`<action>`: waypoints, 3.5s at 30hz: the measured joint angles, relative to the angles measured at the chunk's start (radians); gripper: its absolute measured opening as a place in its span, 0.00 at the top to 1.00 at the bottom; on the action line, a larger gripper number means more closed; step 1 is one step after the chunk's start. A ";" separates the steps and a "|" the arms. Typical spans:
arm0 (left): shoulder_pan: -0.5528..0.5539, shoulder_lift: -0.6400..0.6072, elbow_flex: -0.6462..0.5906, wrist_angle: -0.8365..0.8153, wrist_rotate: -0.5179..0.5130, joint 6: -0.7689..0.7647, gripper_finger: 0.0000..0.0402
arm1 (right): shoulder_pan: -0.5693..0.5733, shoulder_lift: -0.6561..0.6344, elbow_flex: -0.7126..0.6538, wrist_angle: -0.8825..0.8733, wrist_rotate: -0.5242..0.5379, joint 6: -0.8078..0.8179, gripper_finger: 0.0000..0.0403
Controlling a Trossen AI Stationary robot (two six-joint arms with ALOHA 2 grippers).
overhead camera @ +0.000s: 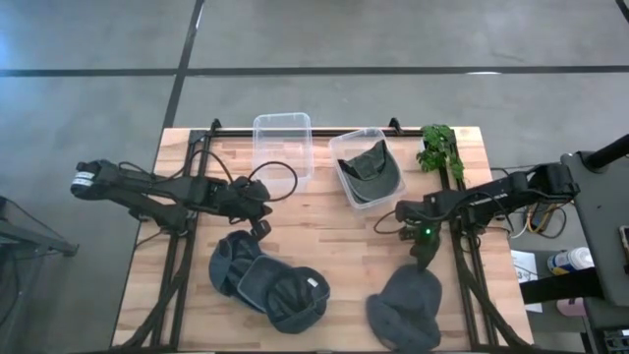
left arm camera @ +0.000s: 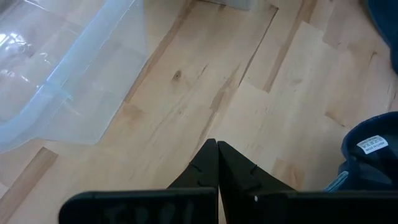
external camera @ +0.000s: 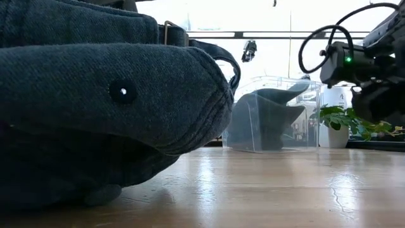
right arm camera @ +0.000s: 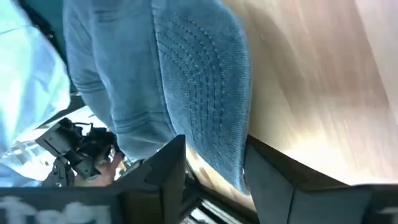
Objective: Pick & Place hat
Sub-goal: Put the right blue cap into the left bin
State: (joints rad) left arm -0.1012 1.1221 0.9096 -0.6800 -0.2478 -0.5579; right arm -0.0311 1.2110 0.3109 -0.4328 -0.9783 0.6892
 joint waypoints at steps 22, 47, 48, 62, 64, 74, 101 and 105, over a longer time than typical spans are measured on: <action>0.015 0.000 0.000 0.000 -0.010 0.005 1.00 | 0.046 0.001 -0.009 0.177 -0.051 0.029 0.93; 0.015 0.000 0.000 0.059 -0.037 0.083 1.00 | 0.058 -0.003 0.828 -0.347 0.678 -0.270 0.97; 0.015 0.000 0.004 0.061 -0.036 0.083 1.00 | 0.067 0.001 0.868 -0.364 0.741 -0.291 0.97; 0.015 -0.026 0.301 0.140 -0.035 0.214 1.00 | 0.460 0.282 1.369 -0.873 1.755 -0.666 0.97; 0.015 -0.029 0.337 0.143 -0.035 0.255 1.00 | 0.503 0.351 1.406 -0.954 1.859 -0.739 0.97; 0.016 -0.012 0.379 0.156 -0.040 0.371 1.00 | 0.612 0.512 1.414 -1.017 1.998 -1.210 0.97; -0.063 0.436 0.306 0.209 0.269 0.325 1.00 | 0.695 0.816 1.810 -0.911 2.159 -1.412 0.97; -0.101 0.319 0.321 0.215 0.101 0.352 1.00 | 0.708 0.815 1.803 -0.926 2.167 -1.361 0.97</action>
State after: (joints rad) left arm -0.2018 1.4412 1.2304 -0.4652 -0.1466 -0.2059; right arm 0.6773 2.0262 2.1138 -1.3588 1.1891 -0.6721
